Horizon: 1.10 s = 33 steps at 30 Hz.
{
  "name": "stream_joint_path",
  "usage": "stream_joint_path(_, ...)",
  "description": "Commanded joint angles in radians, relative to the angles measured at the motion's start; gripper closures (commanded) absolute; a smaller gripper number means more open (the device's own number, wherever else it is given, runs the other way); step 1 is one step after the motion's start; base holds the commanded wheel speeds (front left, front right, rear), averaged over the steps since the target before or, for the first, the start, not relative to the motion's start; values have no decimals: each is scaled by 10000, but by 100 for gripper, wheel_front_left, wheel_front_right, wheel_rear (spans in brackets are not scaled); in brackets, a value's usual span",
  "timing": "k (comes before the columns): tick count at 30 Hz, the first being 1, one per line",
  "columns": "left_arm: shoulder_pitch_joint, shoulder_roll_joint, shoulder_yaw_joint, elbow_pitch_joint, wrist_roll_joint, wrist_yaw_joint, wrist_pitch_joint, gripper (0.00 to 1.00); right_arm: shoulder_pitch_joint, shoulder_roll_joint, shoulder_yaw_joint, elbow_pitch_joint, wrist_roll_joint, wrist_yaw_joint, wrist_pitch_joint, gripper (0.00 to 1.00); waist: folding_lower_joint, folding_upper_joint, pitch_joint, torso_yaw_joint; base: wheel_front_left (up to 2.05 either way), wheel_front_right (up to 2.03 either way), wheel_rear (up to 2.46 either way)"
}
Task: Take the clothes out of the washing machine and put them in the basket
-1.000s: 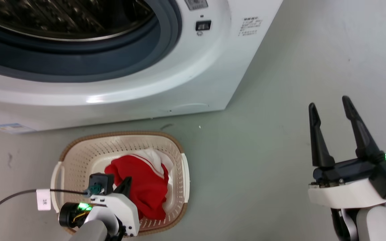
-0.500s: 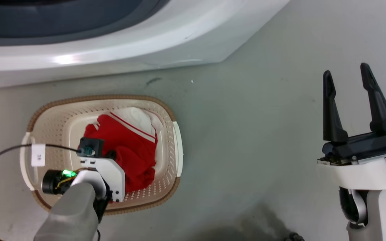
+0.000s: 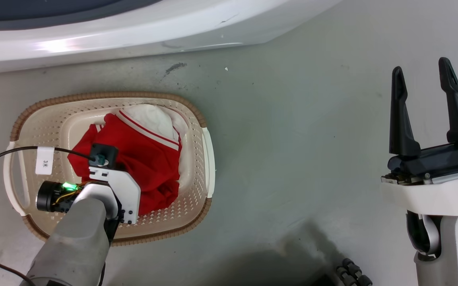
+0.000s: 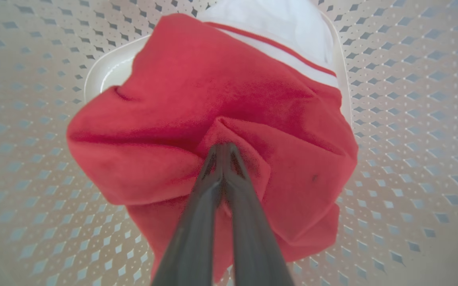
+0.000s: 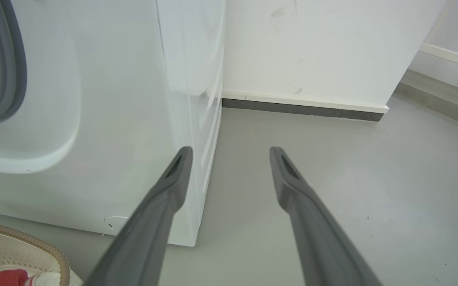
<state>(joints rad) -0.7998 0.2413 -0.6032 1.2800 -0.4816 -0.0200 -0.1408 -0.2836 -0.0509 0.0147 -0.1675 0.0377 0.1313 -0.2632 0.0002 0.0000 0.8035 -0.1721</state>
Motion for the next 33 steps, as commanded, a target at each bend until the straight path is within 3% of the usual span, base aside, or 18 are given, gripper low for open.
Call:
stream_joint_path(1,-61,-43,-9,7,29,46,-79,0,-98,16,4,10,90,-11,-23,0,-2,0,-77,16,0,0,0)
stream_joint_path(16,1265,-424,-171,-401,141,245,-1244,0,866,13,273,608,-188,-11,-23,0,-2,0,-2565,530,0,0,0)
stream_joint_path(25,2878,-160,837,-3488,762,1095,-1244,0,1654,13,329,864,-405,-11,-23,0,-2,0,-4074,912,0,0,0)
stream_joint_path(33,4641,-236,2255,-6214,1740,1547,-1245,0,2408,13,409,1004,-485,-11,-23,0,-2,0,-5309,1142,0,0,0)
